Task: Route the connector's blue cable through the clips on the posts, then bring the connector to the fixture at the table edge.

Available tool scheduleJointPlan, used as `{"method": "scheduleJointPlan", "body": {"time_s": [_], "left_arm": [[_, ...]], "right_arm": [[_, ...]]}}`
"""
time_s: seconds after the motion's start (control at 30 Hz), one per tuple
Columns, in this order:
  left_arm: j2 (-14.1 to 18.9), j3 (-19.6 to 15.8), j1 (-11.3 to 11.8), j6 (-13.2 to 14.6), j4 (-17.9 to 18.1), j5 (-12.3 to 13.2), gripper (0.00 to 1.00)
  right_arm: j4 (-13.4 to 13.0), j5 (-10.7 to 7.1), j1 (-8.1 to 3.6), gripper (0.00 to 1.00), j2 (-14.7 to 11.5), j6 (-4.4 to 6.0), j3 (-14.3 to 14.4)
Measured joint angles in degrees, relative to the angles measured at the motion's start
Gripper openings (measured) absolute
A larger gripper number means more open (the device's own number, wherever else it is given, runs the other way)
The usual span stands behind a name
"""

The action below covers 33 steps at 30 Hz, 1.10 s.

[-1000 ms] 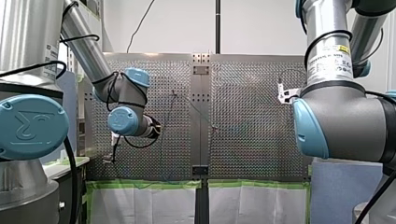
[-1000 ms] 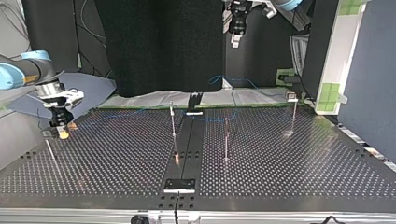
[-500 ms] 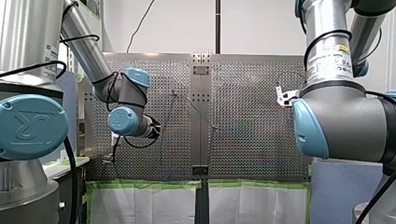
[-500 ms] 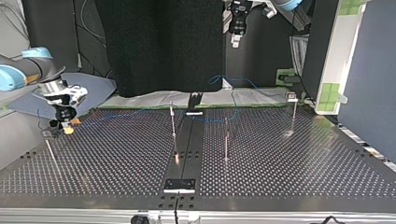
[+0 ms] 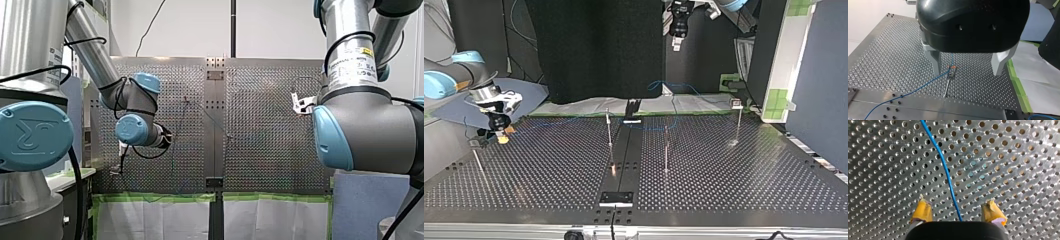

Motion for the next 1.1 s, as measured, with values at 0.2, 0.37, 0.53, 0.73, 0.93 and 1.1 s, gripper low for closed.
{"method": "scheduleJointPlan", "body": {"time_s": [0.2, 0.37, 0.53, 0.73, 0.93, 1.1], "left_arm": [[0.0, 0.0, 0.0, 0.2, 0.0, 0.0, 1.0], [0.0, 0.0, 0.0, 0.3, 0.0, -0.1, 1.0], [0.0, 0.0, 0.0, 0.2, 0.0, 0.0, 1.0], [0.0, 0.0, 0.0, 0.2, 0.0, -0.2, 1.0], [0.0, 0.0, 0.0, 0.1, 0.0, -0.3, 1.0], [0.0, 0.0, 0.2, -0.5, 0.2, -0.5, 1.0]], "right_arm": [[0.9, 0.05, 0.22, 1.0, -0.6, -0.42, 0.0], [1.9, 0.2, 0.39, 1.0, -1.8, -1.15, 1.0], [2.0, 0.24, 0.5, 1.0, -3.4, -1.35, 2.6], [1.8, 0.28, 0.83, 1.0, -3.7, -1.48, 3.6], [1.8, 0.44, 1.98, 1.0, -3.8, -1.94, 4.4], [1.5, 1.91, 4.13, 1.0, -4.0, -1.97, 5.8]]}}
